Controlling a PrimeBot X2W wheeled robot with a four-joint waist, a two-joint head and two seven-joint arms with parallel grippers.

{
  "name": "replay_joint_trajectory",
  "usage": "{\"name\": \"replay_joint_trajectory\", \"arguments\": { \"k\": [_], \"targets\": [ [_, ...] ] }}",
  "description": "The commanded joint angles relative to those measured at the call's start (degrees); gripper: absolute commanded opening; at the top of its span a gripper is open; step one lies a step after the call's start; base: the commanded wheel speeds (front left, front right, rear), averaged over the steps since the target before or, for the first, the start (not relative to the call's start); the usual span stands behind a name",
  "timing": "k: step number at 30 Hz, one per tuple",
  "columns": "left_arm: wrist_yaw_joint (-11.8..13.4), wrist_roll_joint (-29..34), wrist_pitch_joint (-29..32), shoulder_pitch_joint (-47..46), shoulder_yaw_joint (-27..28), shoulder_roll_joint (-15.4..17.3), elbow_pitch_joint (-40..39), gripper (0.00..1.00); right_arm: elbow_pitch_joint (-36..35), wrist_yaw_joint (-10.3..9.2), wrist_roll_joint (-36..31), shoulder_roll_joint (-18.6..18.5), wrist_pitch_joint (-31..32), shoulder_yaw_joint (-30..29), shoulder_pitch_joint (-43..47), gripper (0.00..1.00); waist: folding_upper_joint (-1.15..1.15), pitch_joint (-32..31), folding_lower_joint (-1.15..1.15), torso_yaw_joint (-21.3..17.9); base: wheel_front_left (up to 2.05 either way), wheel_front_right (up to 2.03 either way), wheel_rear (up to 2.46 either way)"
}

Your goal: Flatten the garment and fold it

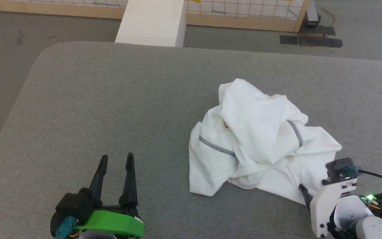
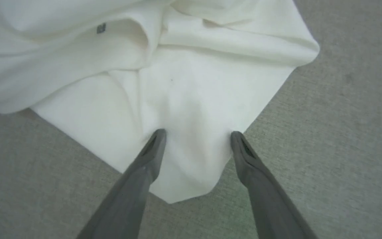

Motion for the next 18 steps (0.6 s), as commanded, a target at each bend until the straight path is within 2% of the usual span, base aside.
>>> {"name": "replay_joint_trajectory", "arguments": {
  "k": [1, 7, 8, 9, 13, 18],
  "targets": [
    [0.2, -0.8, -0.2, -1.3, -0.1, -0.2, 0.2, 1.00, 0.9, -0.09, 0.3, -0.7, 0.4, 1.0, -1.1, 1.00, 0.00, 1.1, 0.00, 1.5, 0.00, 0.00, 0.00],
    [0.8, -1.7, -0.2, -2.6, -0.4, -0.2, 0.4, 1.00, 7.0, -0.09, 0.5, -2.5, 0.0, 4.9, -3.2, 1.00, 0.00, 2.1, 0.00, 3.6, 0.00, 0.00, 0.00],
    [1.0, -1.8, -0.2, -2.7, -0.4, -0.2, 0.4, 1.00, 7.9, -0.09, 0.6, -2.3, -0.3, 4.7, -3.6, 0.34, 0.00, 2.1, 0.00, 3.8, 0.00, 0.00, 0.00],
    [1.2, -1.9, -0.2, -2.7, -0.2, -0.2, 0.3, 1.00, 8.3, -0.09, 0.7, -2.0, -0.5, 4.4, -3.9, 0.00, 0.00, 2.1, 0.00, 3.8, 0.00, 0.00, 0.00],
    [1.7, -2.3, -0.2, -2.4, 0.5, -0.2, -0.1, 1.00, 7.1, -0.09, 1.4, -2.0, -1.1, 4.5, -5.0, 0.00, 0.00, 2.0, 0.00, 3.2, 0.00, 0.00, 0.00],
    [2.1, -3.1, -0.2, -2.1, 0.8, -0.2, -0.4, 1.00, 0.7, -0.09, 1.8, -5.1, -1.6, 4.0, -6.6, 0.00, 0.00, 1.4, 0.00, 1.2, 0.00, 0.00, 0.00]
  ]
}}
